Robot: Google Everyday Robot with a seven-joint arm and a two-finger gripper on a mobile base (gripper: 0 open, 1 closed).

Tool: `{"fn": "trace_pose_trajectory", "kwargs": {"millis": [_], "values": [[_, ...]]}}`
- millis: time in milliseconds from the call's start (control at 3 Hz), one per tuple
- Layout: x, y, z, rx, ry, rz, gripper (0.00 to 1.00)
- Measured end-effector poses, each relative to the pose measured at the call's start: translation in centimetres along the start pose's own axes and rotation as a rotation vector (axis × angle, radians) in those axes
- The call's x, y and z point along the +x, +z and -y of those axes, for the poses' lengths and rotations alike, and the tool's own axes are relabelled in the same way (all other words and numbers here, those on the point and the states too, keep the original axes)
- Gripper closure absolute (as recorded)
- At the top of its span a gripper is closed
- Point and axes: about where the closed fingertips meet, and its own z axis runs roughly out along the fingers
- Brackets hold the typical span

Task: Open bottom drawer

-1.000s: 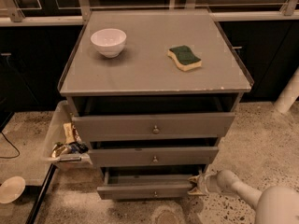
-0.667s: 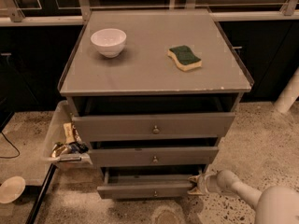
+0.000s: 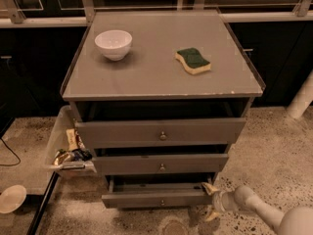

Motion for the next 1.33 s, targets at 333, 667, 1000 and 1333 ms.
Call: {"fn": "trace_pose_trajectory", "kwargs": {"millis": [333, 667, 1000, 1333], "values": [[1.8, -2.4, -3.0, 0.002, 0.019, -0.008, 0.32], [2.1, -3.5, -3.8, 0.008, 0.022, -0.014, 0.55], [1.7, -3.9, -3.5, 0.008, 0.022, -0.014, 0.78], [1.5, -4.2, -3.4, 0.008, 0.022, -0.014, 0.99]]}}
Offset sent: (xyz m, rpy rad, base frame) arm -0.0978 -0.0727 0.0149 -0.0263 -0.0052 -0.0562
